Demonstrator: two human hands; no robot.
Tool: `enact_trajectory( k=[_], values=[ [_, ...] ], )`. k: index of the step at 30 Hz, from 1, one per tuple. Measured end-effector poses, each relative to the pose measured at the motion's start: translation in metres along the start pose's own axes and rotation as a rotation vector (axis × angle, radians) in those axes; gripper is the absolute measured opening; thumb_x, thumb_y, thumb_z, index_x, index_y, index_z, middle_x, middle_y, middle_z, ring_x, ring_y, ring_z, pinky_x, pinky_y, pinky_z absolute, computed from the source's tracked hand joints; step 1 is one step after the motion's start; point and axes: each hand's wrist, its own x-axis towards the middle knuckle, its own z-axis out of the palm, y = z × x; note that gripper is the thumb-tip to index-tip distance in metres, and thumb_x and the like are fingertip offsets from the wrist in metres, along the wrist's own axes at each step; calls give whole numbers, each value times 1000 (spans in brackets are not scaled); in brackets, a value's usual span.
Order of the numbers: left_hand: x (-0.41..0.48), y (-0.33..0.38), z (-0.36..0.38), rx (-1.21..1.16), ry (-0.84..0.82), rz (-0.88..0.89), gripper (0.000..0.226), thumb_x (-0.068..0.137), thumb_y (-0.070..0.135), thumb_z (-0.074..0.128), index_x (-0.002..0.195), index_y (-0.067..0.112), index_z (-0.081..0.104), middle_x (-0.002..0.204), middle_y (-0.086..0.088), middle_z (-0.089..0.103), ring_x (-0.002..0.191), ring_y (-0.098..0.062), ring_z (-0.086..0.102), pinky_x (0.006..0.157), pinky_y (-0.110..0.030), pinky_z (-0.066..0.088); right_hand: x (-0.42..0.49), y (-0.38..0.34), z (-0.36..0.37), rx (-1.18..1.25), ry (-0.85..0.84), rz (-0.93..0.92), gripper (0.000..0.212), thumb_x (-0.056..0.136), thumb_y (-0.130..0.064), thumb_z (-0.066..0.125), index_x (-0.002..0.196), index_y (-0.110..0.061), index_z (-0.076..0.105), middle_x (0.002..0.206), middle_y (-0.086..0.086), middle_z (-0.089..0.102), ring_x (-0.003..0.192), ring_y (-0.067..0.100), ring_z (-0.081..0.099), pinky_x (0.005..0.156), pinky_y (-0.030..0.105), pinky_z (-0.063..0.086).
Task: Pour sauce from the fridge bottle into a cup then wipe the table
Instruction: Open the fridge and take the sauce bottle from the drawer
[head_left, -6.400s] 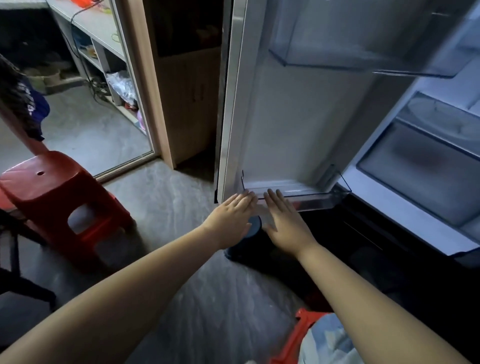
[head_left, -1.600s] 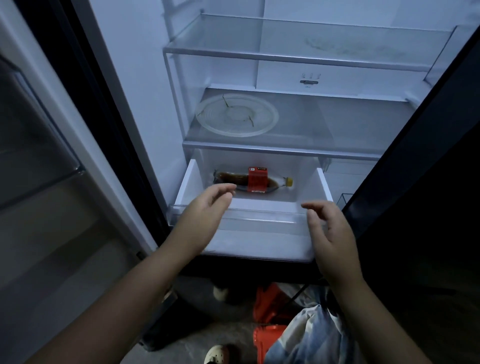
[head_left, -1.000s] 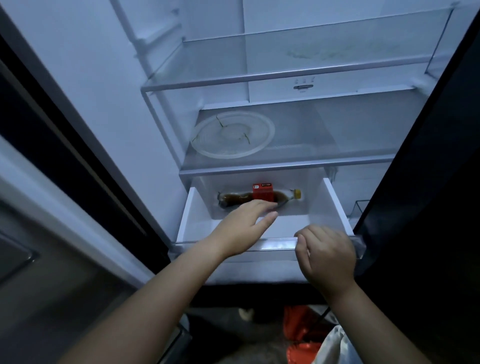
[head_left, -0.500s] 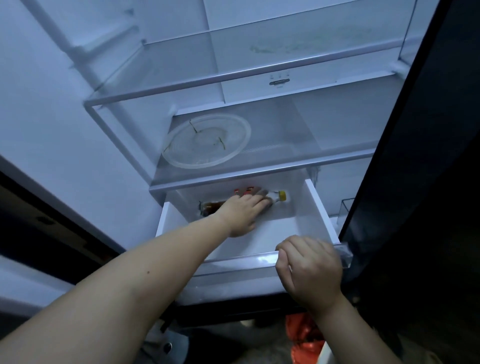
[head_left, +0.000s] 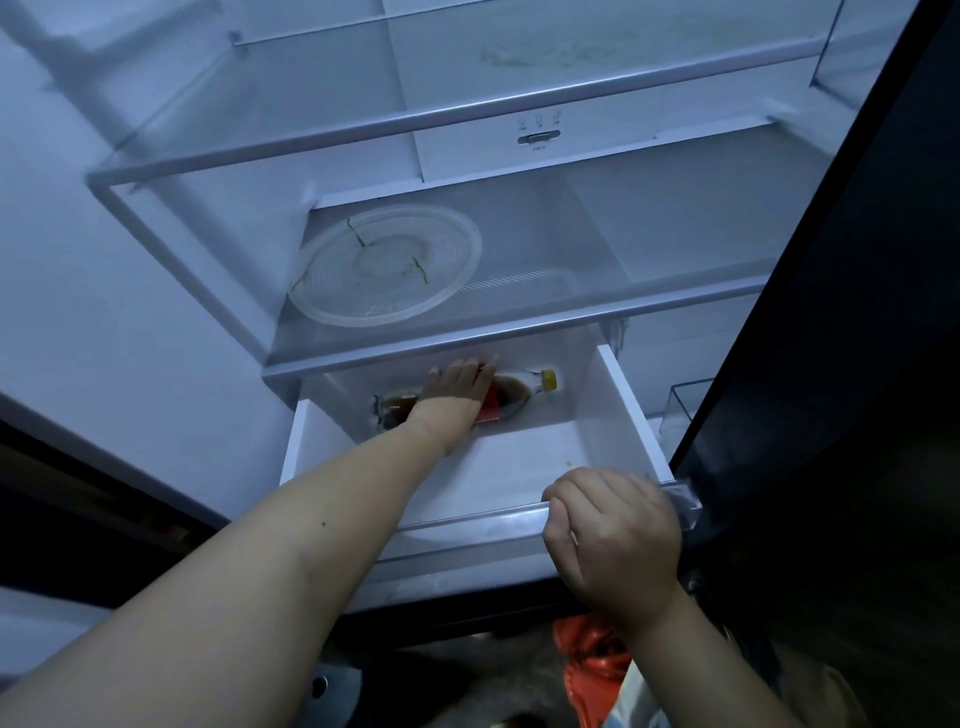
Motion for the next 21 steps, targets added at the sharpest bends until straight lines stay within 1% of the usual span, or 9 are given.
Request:
enact_trajectory(
  k=[3, 5, 8, 10, 13, 16, 19, 21],
  values=[
    [3, -3, 2, -48, 3, -57, 84, 82, 27, 67, 148, 15, 16, 145, -12, 30, 129, -32, 34, 104, -43, 30, 0, 0, 0, 1, -3, 4, 34, 90, -22, 38, 65, -18, 60, 65, -2, 59, 59, 21, 54, 60, 32, 36],
    [4, -4, 6, -91, -7, -80, 85, 76, 36, 72, 143, 19, 22, 139, -11, 36, 124, -32, 39, 101, -44, 34, 1, -1, 0, -9, -2, 5, 34, 90, -22, 38, 65, -18, 60, 65, -3, 58, 59, 21, 53, 60, 33, 36],
    [2, -6, 10, -143, -34, -68, 87, 73, 47, 71, 142, 24, 21, 134, -11, 40, 120, -33, 41, 101, -47, 34, 0, -1, 0, -15, 5, 3, 34, 90, -22, 37, 65, -18, 60, 64, -3, 58, 58, 21, 52, 60, 32, 33],
    [-2, -5, 9, -181, -64, -40, 90, 72, 54, 67, 143, 25, 19, 133, -10, 40, 120, -33, 40, 102, -50, 32, 1, -1, 0, -15, 6, 3, 34, 90, -22, 38, 65, -17, 60, 64, -3, 58, 58, 21, 53, 60, 32, 33],
    [-10, 0, 6, -212, -97, -26, 99, 69, 54, 70, 146, 22, 15, 134, -10, 40, 122, -33, 40, 103, -50, 32, 1, -2, 0, -24, 7, 8, 32, 89, -21, 39, 64, -17, 59, 63, -3, 57, 58, 21, 52, 59, 33, 33],
    [-18, 5, 3, -226, -142, 7, 104, 65, 53, 74, 146, 22, 17, 131, -9, 45, 118, -32, 46, 97, -46, 40, 1, -2, 0, -32, 6, 7, 32, 90, -21, 39, 64, -17, 59, 63, -2, 57, 58, 21, 51, 59, 33, 33],
    [-25, 7, -3, -270, -214, 29, 102, 62, 50, 79, 142, 21, 22, 127, -9, 49, 111, -30, 51, 87, -40, 46, 1, -2, -1, -38, 7, 8, 35, 91, -22, 38, 64, -16, 59, 63, -2, 57, 58, 21, 50, 59, 32, 33],
    [-30, 8, -5, -296, -250, 62, 99, 62, 48, 80, 139, 21, 25, 128, -8, 51, 110, -28, 53, 88, -39, 46, 1, -2, -1, -47, 14, 7, 34, 91, -22, 38, 64, -16, 59, 64, -2, 57, 58, 20, 51, 60, 31, 32]
  ],
)
